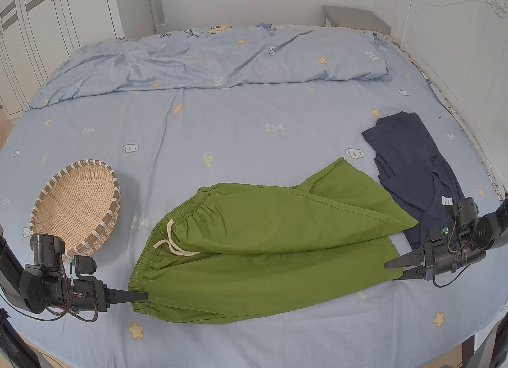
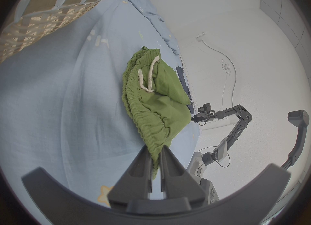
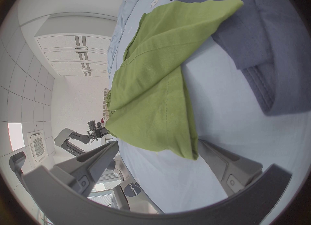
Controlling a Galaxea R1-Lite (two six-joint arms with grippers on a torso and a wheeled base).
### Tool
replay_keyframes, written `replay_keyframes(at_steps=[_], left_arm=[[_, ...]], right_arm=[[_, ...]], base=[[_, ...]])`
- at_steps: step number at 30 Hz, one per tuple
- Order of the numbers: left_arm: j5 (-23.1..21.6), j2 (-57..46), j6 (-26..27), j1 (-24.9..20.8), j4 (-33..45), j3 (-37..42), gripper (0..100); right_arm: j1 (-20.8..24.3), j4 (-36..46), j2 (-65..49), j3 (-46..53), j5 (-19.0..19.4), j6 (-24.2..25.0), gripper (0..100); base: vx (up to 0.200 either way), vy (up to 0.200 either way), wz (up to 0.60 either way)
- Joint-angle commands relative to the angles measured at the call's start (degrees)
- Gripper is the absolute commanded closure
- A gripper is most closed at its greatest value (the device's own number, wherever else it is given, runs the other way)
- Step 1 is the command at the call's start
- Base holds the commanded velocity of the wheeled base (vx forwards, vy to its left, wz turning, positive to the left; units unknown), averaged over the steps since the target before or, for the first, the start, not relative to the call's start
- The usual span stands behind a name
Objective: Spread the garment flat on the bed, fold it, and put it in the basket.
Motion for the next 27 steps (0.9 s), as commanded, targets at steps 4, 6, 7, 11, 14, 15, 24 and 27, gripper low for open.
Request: replay_keyframes(at_steps=[4, 6, 7, 11, 14, 15, 24, 27], left_arm=[[-0.1, 0.4, 0.0, 0.1, -0.1, 0.0, 100], [-0.1, 0.4, 0.0, 0.0, -0.1, 0.0, 100], [-0.1, 0.4, 0.0, 0.0, -0.1, 0.0, 100], [-0.1, 0.4, 0.1, 0.2, -0.1, 0.0, 100], [-0.1, 0.4, 0.1, 0.2, -0.1, -0.1, 100], [-0.1, 0.4, 0.1, 0.2, 0.0, -0.1, 100], [2.5, -6.5, -1.3, 0.2, 14.1, -4.5, 100], [3.2, -11.2, -1.3, 0.3, 25.9, -8.5, 100]], right_arm=[[-0.5, 0.0, 1.5, -0.8, 0.2, -0.1, 100], [-0.6, -0.1, 1.6, -0.8, 0.2, -0.1, 100], [-0.6, -0.1, 1.6, -0.8, 0.2, -0.1, 100], [-1.3, 0.0, 1.8, -1.0, 0.2, -0.2, 100], [-1.7, 0.0, 1.8, -1.0, 0.2, -0.2, 100], [-1.7, 0.0, 1.7, -1.0, 0.2, -0.2, 100], [-1.2, 7.6, -10.1, 0.5, 0.2, 0.3, 100], [-1.2, 12.3, -12.5, -1.0, 0.0, 0.2, 100]], base=[[0.000, 0.000, 0.00], [0.000, 0.000, 0.00], [0.000, 0.000, 0.00], [0.000, 0.000, 0.00], [0.000, 0.000, 0.00], [0.000, 0.000, 0.00], [0.000, 0.000, 0.00], [0.000, 0.000, 0.00]])
